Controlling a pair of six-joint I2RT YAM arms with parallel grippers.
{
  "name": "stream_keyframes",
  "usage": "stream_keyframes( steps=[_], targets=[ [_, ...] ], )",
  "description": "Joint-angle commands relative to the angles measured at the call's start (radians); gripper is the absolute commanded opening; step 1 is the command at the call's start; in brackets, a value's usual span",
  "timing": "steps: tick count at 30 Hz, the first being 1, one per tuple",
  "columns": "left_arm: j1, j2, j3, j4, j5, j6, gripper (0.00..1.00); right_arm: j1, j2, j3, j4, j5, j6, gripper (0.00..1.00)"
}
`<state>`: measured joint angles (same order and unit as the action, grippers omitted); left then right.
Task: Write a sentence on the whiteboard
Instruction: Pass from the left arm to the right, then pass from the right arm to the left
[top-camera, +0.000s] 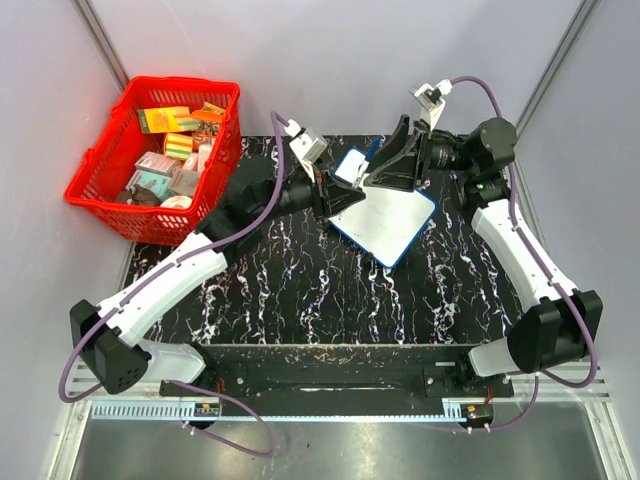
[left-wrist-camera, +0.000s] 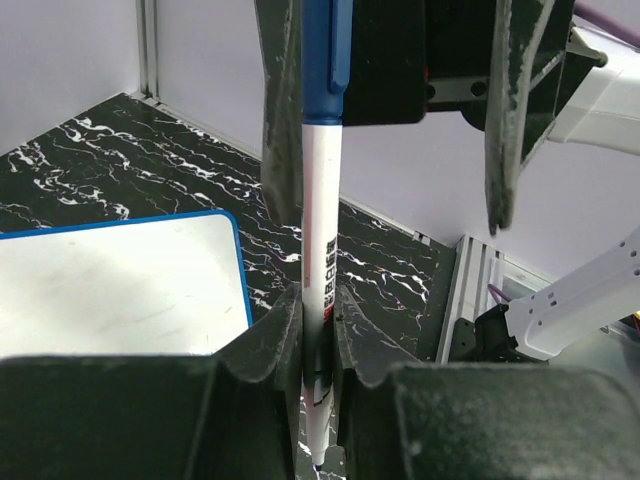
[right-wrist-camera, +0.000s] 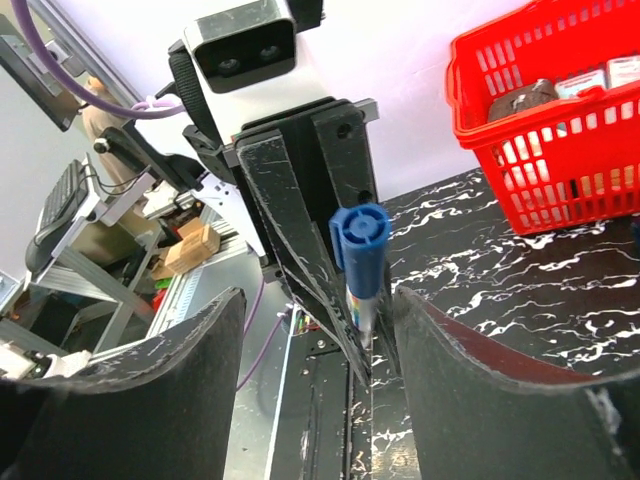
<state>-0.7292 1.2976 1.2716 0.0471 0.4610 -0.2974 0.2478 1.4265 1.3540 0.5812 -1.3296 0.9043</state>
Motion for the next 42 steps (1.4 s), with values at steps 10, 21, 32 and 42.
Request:
stream_keyframes(
  steps=[10,21,32,42],
  targets=[
    [-0.004,0.035,0.072,0.082,0.068,-0.043,0.0,0.042,0.012,0.074,-0.159,0.041,-0.114,0.0],
    [-0.004,-0.012,0.017,0.037,0.068,-0.011,0.52,0.019,-0.014,0.074,-0.271,0.162,-0.185,0.0],
    [-0.004,0.014,0.008,-0.003,0.051,0.006,0.46,0.011,-0.02,0.083,-0.29,0.213,-0.173,0.0],
    [-0.004,0.019,-0.012,-0.042,0.015,0.03,0.36,0.01,-0.015,0.086,-0.288,0.208,-0.174,0.0]
  ],
)
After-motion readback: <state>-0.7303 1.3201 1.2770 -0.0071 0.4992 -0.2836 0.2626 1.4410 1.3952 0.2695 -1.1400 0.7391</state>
